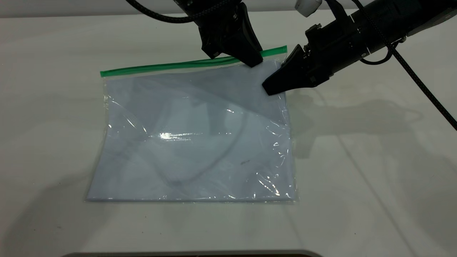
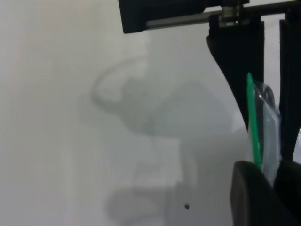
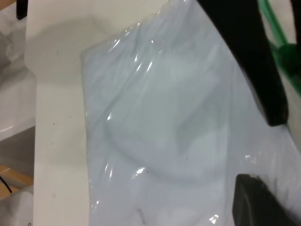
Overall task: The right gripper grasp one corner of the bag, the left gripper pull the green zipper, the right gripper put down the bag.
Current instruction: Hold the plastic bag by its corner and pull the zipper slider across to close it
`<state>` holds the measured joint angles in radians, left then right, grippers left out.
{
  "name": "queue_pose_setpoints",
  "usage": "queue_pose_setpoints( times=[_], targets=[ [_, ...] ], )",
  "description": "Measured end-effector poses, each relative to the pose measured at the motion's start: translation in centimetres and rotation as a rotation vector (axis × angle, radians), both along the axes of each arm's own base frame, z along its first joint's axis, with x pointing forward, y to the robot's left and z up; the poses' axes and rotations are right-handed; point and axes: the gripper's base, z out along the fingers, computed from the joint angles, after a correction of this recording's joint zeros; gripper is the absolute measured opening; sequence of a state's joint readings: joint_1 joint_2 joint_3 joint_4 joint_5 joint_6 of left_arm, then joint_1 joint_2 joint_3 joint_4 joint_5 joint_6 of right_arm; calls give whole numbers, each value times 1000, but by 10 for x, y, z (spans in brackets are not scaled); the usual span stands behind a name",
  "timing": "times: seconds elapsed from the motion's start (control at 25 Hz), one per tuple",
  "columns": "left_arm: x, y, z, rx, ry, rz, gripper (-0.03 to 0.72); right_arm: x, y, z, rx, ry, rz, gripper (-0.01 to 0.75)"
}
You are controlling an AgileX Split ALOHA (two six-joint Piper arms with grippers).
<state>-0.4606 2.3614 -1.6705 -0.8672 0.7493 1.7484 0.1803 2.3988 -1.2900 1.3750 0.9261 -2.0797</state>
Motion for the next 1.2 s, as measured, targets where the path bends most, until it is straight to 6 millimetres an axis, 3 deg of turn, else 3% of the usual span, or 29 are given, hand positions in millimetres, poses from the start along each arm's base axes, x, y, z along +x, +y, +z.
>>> queue_pose_setpoints(
  times=[0.16, 0.72, 1.2],
  targets=[
    [-1, 1, 0, 8, 2, -11, 53, 0, 0, 0, 0, 0, -2, 35],
    [1, 7, -1, 97, 7, 12, 49, 1, 2, 1, 11, 39, -54, 35],
    [19, 45, -1, 104, 61, 105, 49, 5, 6, 4, 58, 61, -115, 35]
  ],
)
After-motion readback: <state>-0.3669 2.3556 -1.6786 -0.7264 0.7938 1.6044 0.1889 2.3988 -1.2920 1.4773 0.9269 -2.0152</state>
